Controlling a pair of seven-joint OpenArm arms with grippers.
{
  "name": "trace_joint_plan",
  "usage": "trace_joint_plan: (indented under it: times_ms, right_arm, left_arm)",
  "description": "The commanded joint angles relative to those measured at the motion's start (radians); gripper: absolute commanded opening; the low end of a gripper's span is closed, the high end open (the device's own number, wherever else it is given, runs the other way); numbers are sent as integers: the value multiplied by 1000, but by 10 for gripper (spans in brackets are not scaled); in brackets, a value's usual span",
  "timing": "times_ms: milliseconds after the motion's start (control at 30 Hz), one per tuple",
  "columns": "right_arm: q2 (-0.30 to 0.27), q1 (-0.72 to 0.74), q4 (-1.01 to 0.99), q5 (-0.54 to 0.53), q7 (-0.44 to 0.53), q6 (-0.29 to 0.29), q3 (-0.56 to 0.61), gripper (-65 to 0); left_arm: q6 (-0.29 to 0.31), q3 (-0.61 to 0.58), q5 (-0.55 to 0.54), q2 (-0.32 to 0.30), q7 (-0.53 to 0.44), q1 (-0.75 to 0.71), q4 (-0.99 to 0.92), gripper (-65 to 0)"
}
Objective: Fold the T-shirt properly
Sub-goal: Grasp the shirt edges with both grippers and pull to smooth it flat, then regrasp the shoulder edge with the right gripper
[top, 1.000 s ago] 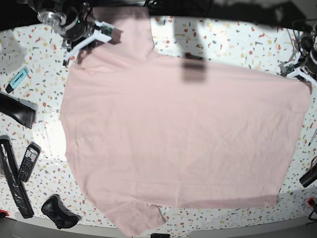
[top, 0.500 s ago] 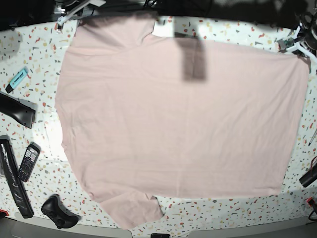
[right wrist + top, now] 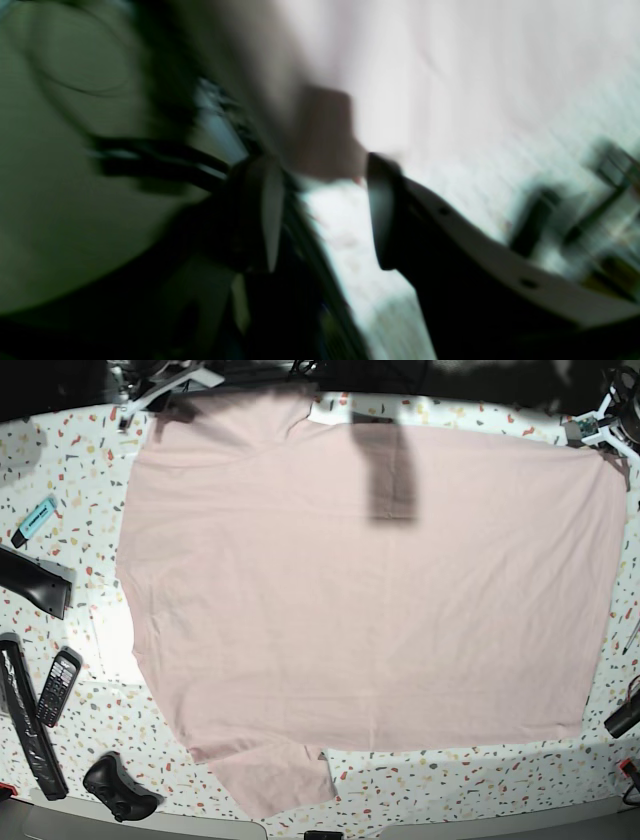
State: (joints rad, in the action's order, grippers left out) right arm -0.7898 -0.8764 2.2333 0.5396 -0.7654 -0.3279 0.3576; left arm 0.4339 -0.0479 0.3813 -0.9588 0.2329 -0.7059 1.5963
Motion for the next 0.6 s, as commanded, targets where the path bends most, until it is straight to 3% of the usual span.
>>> trace_joint_plan:
  times_ms: [0, 233, 400, 567]
  right_arm:
    - [-3, 11, 8, -3, 2, -9, -4, -369]
    - [51, 126, -95, -29, 55, -36, -2, -370]
    - [56, 188, -148, -81, 77, -41, 8, -374]
    - [56, 217, -175, -80, 77, -63, 10, -526]
  left_arm:
    - [8, 8, 3, -17, 6, -6, 7, -650]
    - [8, 8, 4, -16, 6, -6, 7, -650]
    - [8, 8, 4, -16, 10, -6, 7, -650]
    - [8, 8, 4, -5, 17, -6, 7, -650]
